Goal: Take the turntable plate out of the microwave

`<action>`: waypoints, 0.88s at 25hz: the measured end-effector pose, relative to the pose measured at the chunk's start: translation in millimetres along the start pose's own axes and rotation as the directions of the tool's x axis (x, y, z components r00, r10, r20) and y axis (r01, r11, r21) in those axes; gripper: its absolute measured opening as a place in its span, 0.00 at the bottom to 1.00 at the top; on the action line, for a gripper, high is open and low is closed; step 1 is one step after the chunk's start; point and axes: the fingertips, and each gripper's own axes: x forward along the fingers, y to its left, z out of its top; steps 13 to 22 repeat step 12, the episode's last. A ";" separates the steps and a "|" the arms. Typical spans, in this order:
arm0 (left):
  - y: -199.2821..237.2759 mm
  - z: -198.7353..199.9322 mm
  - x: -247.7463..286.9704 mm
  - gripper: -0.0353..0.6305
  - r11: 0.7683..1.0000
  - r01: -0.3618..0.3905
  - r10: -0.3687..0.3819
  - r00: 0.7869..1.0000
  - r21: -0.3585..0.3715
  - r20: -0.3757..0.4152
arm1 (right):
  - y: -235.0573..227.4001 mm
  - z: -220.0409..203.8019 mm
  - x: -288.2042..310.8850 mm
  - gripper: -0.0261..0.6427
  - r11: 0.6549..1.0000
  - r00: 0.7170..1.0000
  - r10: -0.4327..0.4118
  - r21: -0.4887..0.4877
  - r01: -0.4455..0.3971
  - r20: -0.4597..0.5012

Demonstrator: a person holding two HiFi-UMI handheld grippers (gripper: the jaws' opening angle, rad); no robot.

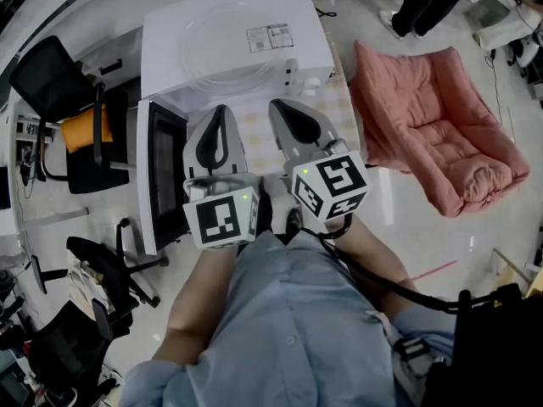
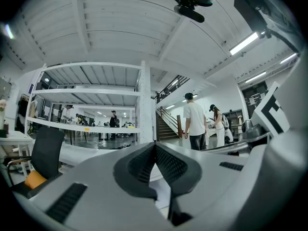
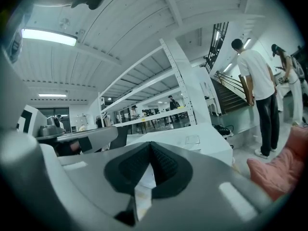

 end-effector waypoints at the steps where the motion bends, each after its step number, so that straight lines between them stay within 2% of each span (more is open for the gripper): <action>1: -0.2 0.2 0.5 0.06 1.000 0.001 -0.001 1.000 0.001 -0.001 | 0.1 0.4 0.5 0.04 1.000 1.000 0.000 -0.002 0.000 0.000; 22: 1.3 -0.8 4.1 0.06 1.000 0.000 0.000 1.000 -0.004 0.000 | -1.8 0.6 3.5 0.04 1.000 1.000 -0.004 -0.011 0.004 0.004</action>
